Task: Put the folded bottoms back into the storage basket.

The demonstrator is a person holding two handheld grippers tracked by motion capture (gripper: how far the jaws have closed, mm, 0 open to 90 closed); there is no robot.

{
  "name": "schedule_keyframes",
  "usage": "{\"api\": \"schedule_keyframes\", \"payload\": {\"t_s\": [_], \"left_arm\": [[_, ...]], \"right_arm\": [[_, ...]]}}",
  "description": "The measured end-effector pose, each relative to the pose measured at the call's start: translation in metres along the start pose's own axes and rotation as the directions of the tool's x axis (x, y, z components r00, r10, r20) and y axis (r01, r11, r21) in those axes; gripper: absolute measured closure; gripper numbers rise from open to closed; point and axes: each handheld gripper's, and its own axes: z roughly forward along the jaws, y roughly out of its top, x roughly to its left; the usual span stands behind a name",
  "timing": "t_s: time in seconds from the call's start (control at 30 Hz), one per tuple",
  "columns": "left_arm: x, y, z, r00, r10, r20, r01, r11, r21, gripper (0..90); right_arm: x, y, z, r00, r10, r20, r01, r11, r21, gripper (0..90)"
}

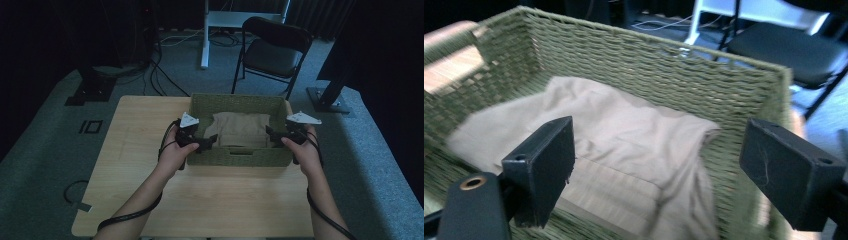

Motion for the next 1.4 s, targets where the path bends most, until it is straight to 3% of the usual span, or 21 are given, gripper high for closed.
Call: {"api": "schedule_keyframes", "payload": {"t_s": [0.4,0.43,0.57,0.8,0.93,1.03,1.1,1.3,1.4], "left_arm": [[-0.011,-0.029,-0.014,0.9996,0.012,0.024,-0.012,0.9999,-0.004,15.7],[-0.011,-0.033,-0.016,0.9997,-0.007,0.024,0.007,0.9999,-0.015,15.8],[-0.010,-0.039,-0.021,0.9998,-0.007,0.020,0.007,0.9999,-0.015,15.7],[-0.011,-0.055,-0.032,1.0000,-0.003,0.002,0.003,0.9999,-0.016,15.7],[-0.014,-0.063,-0.035,0.9998,0.003,0.017,-0.003,1.0000,-0.004,15.7],[-0.016,-0.073,-0.040,0.9994,0.031,0.013,-0.031,0.9995,0.010,15.7],[-0.016,-0.078,-0.041,0.9997,0.012,0.023,-0.012,0.9998,0.016,15.7],[-0.014,-0.094,-0.042,0.9999,0.016,0.004,-0.016,0.9995,0.028,15.7],[-0.010,-0.113,-0.037,1.0000,0.002,0.002,-0.002,0.9972,0.075,15.7]], "right_arm": [[0.003,-0.018,-0.030,1.0000,-0.004,0.006,0.005,0.998,-0.056,13.7],[0.004,-0.023,-0.035,1.0000,-0.005,0.008,0.006,0.998,-0.060,13.5],[0.004,-0.033,-0.044,0.9998,0.002,0.021,0.000,0.997,-0.073,13.0],[0.002,-0.059,-0.054,0.9992,0.021,0.034,-0.019,0.998,-0.056,12.9],[0.002,-0.069,-0.057,0.9987,0.019,0.047,-0.017,0.999,-0.042,12.9],[0.003,-0.083,-0.060,0.9986,0.026,0.047,-0.024,0.999,-0.034,12.9],[0.004,-0.090,-0.060,0.9985,0.026,0.048,-0.025,0.999,-0.021,12.9],[0.004,-0.106,-0.057,0.9979,0.048,0.044,-0.048,0.999,0.003,12.9],[0.004,-0.119,-0.054,0.9971,0.056,0.052,-0.057,0.998,0.028,12.9]]}}
